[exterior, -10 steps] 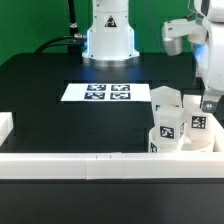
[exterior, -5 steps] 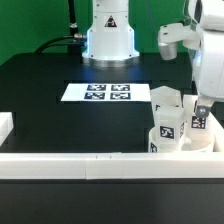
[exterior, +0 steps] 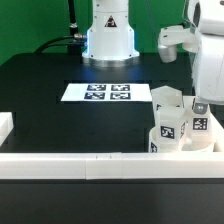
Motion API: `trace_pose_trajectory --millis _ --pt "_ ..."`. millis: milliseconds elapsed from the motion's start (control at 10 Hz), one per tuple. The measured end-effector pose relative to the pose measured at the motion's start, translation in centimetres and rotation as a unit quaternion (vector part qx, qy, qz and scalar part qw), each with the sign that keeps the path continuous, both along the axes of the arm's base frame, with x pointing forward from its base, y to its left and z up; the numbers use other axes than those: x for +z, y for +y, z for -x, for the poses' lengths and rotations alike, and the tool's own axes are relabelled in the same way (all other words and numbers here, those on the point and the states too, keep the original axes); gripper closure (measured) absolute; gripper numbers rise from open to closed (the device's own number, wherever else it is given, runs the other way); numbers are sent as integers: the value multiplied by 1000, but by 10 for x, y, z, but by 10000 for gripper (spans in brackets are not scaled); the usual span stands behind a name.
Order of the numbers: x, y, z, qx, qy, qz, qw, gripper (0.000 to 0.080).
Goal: Assemble stool
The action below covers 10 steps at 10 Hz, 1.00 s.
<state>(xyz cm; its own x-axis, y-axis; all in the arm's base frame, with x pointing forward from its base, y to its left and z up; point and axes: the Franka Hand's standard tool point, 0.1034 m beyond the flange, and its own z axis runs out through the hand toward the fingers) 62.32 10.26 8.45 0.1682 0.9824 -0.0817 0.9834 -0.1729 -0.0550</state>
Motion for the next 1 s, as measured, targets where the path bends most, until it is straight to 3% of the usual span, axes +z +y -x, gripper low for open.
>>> trace_pose_trajectory --millis 400,600,1000 --pt "0 -3 -1 -35 -2 1 999 466" --pt "0 -2 2 -154 -9 9 988 466" --pt "-1 8 7 -391 -20 27 920 466"
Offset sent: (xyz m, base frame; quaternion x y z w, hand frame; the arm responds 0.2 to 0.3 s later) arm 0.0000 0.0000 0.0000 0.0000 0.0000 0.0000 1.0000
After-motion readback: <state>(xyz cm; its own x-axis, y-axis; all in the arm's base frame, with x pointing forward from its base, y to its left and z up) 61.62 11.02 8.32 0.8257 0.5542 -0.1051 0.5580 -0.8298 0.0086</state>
